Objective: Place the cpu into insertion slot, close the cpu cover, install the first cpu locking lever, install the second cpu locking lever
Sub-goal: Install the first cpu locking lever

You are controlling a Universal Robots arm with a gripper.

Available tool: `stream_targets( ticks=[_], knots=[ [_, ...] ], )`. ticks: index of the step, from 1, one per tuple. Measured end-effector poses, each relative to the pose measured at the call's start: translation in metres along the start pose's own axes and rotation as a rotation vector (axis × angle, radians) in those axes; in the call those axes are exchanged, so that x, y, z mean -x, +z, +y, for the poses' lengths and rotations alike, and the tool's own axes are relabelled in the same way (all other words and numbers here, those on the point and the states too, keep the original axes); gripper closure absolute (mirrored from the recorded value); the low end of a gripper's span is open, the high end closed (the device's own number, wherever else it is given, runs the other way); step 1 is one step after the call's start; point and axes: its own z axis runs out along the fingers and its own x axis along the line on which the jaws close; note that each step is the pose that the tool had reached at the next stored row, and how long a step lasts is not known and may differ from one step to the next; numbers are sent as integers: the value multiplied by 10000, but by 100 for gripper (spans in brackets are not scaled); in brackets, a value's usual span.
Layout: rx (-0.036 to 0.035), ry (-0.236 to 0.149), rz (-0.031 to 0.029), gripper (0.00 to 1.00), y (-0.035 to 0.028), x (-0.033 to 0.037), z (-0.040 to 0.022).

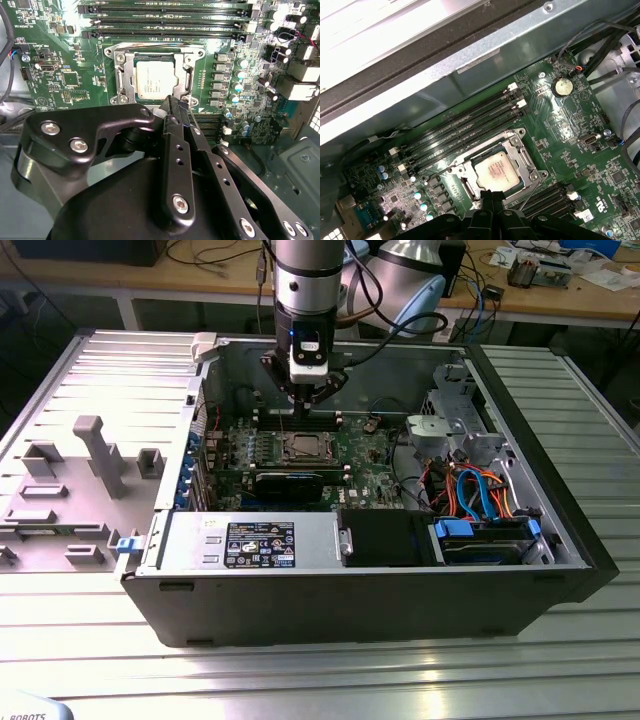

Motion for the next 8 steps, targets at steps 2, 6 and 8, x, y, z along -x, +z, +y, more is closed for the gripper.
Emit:
stream_targets(
  ticks=[2, 6, 8],
  knots=[
    [0, 0, 0, 89, 0, 0, 0],
    [0, -14, 1, 89, 0, 0, 0],
    [0, -107, 1, 89, 0, 0, 0]
  ],
)
